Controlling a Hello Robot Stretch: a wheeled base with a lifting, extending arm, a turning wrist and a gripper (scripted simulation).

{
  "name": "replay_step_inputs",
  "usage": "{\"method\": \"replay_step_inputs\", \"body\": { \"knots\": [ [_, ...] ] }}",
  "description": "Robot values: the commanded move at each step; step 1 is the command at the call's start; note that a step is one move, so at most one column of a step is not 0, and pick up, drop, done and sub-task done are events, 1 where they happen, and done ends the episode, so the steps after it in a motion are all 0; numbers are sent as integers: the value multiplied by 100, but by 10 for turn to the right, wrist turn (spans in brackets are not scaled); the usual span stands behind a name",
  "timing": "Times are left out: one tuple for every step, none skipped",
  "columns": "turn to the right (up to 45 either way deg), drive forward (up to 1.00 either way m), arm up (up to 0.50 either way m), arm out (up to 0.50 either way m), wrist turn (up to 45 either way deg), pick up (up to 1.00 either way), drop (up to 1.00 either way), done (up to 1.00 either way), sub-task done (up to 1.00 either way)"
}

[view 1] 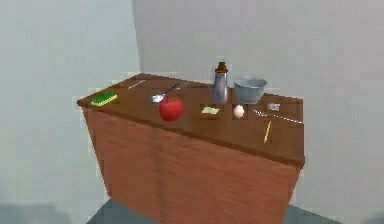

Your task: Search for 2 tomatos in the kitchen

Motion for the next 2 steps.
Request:
{"method": "replay_step_inputs", "body": {
  "knots": [
    [0,10,0,0,0,0,0,0,0],
    [0,0,0,0,0,0,0,100,0]
  ]
}}
